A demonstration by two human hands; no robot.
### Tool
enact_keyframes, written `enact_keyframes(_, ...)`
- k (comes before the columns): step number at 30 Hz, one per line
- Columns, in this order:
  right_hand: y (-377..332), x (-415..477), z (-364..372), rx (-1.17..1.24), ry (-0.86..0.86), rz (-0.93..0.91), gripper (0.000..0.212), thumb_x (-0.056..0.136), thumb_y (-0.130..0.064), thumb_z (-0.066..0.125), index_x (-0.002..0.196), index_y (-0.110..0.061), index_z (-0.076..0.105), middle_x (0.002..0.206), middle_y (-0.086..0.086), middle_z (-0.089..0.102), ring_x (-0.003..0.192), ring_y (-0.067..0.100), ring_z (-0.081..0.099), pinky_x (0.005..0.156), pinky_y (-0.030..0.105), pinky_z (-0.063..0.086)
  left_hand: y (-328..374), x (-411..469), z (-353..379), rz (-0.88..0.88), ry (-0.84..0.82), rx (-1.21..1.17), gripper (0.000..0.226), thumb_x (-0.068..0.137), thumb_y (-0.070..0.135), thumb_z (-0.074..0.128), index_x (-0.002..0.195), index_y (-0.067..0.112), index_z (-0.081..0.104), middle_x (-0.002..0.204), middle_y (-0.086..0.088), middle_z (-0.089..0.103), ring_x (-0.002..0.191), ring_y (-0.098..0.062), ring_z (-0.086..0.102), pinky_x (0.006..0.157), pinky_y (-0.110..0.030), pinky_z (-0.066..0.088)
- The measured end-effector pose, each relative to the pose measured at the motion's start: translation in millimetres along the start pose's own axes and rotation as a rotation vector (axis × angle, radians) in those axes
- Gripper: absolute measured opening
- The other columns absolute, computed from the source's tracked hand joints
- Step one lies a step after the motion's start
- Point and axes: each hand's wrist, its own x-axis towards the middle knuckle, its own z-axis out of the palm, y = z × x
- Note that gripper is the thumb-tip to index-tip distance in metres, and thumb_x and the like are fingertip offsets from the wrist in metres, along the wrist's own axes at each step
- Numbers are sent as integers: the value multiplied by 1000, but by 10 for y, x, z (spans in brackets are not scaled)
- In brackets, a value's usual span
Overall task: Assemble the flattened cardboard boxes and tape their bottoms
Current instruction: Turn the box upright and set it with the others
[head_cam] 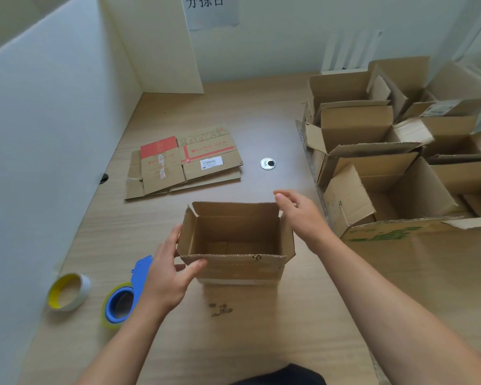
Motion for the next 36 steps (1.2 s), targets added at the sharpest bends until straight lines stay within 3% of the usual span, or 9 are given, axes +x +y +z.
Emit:
enact_keyframes(2, 80, -80, -41, 87, 37, 35, 35, 103, -41, 47, 133, -26, 58, 124, -13, 59, 118, 9, 55, 91, 29, 49, -16, 4, 52, -74, 0, -25, 90, 85, 31, 77, 155, 38, 21, 147, 7, 43, 118, -3, 50, 81, -20, 46)
enact_keyframes(4, 197, -178, -102, 138, 80, 62, 34, 104, -42, 45, 134, -28, 56, 125, -14, 58, 117, 6, 56, 85, 31, 53, -38, 5, 79, -129, -13, -64, 88, 86, 34, 75, 155, 37, 21, 149, 6, 45, 123, -12, 50, 79, -17, 43)
enact_keyframes(8, 479, -393, -196, 146, 107, 105, 24, 104, -34, 47, 126, -33, 57, 122, -9, 62, 111, 4, 61, 81, 30, 55, -68, -10, 98, -163, -47, -209, 61, 79, 45, 75, 134, 45, 49, 122, 18, 64, 116, -7, 57, 89, -25, 47)
enact_keyframes(12, 703, -627, -164, 116, -52, 144, 38, 97, -12, 53, 129, -32, 56, 126, -1, 63, 117, 16, 61, 88, 33, 54, -133, 6, 136, -230, -99, -293, 41, 77, 48, 72, 114, 36, 63, 111, 14, 71, 113, -9, 61, 96, -35, 50)
enact_keyframes(17, 722, -822, 22, 147, -285, 47, 68, 78, -33, 74, 140, -43, 48, 140, -21, 55, 132, 0, 48, 106, 33, 44, -62, 76, 180, -226, -118, -287, 31, 85, 43, 72, 114, 38, 63, 107, 17, 71, 107, -8, 64, 82, -22, 50)
enact_keyframes(23, 620, -849, 218, 151, 19, -23, 75, 59, -60, 85, 124, -34, 57, 126, -2, 61, 118, 9, 57, 102, 40, 50, 162, 31, 179, -127, -91, -290, 45, 73, 59, 68, 114, 42, 63, 108, 19, 71, 98, 0, 66, 74, -14, 51)
enact_keyframes(26, 516, -845, 210, 166, 90, -63, 72, 61, -56, 86, 123, -32, 59, 126, 4, 57, 113, 14, 59, 97, 39, 53, 256, 20, 172, -72, -83, -287, 43, 76, 58, 67, 116, 41, 63, 108, 22, 71, 97, 1, 66, 70, -10, 50)
enact_keyframes(31, 364, -961, 117, 254, 160, -80, 63, 64, -47, 88, 120, -34, 61, 116, -3, 70, 108, 15, 65, 91, 37, 56, 378, 62, 183, 15, -103, -292, 29, 90, 37, 69, 119, 39, 64, 109, 20, 70, 101, -6, 66, 78, -23, 51)
enact_keyframes(36, 288, -1288, 20, 335, 317, -34, 67, 56, -54, 88, 116, -35, 65, 109, -10, 73, 103, 12, 68, 81, 27, 58, 562, -59, 179, 133, -158, -282, 43, 88, 42, 69, 129, 37, 56, 115, 17, 65, 99, 6, 61, 66, -8, 50)
